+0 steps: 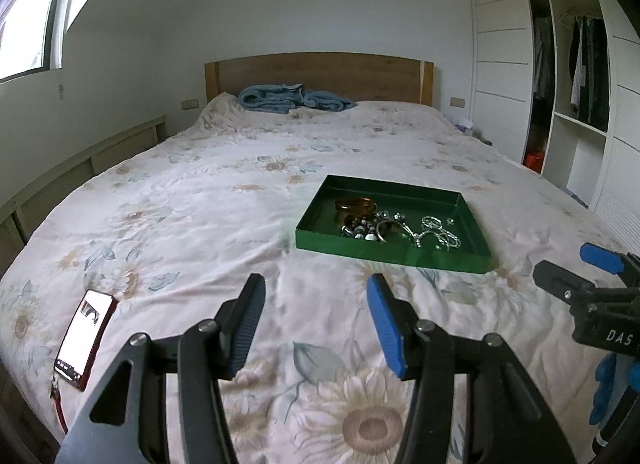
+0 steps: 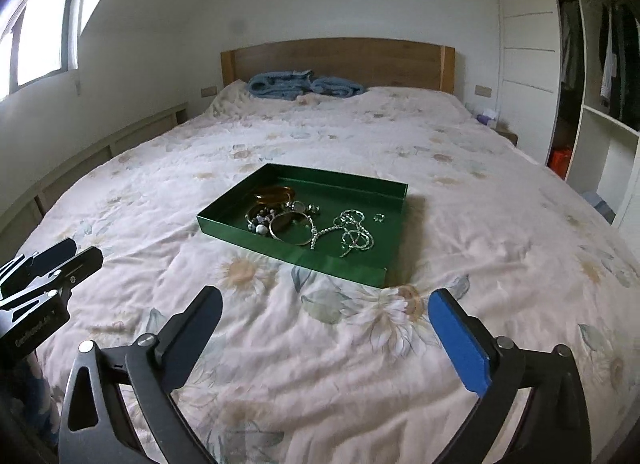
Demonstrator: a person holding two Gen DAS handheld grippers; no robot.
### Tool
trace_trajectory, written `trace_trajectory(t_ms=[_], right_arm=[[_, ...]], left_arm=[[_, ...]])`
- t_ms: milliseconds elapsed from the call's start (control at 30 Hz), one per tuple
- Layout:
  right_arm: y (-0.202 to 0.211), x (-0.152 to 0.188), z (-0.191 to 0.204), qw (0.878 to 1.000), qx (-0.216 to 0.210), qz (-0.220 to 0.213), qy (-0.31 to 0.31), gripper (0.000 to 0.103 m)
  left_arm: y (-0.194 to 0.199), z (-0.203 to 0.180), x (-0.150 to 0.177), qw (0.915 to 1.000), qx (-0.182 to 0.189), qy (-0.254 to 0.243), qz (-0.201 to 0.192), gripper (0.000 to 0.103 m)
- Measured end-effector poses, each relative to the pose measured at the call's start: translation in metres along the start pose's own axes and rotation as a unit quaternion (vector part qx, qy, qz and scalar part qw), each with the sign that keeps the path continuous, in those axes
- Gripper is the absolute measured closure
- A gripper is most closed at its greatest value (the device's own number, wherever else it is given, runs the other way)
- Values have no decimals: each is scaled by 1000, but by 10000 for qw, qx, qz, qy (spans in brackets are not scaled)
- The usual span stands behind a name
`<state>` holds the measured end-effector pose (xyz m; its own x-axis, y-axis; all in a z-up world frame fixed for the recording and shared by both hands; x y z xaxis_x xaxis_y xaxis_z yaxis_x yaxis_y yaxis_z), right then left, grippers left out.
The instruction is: Organize jewelry
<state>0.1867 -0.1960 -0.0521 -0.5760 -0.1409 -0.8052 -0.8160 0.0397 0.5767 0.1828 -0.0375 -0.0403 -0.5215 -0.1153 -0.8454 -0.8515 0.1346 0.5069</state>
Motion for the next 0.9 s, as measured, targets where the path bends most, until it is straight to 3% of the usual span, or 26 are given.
trace_trajectory(t_ms=[433,900], right_arm=[[40,16,16,9993,26,-232,298,1],[98,23,-4,9973,169,-683,228,0]], left_arm=[[49,-4,7,9996,-16,23,-282,49],[101,-34,12,9980,-52,-225,-590,46]])
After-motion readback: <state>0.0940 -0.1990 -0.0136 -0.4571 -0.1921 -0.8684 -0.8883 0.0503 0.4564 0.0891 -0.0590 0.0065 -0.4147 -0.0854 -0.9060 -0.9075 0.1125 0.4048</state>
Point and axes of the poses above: each gripper's, at about its wrist camera, not at the fingertips, and y roughly against the way its jaws point, z to its left, x to its underside, the point moved 9 cm from there along -y, roughly the way its jaws point, and after that the axes turned 12 degrees about y, right-handed, at the moved point
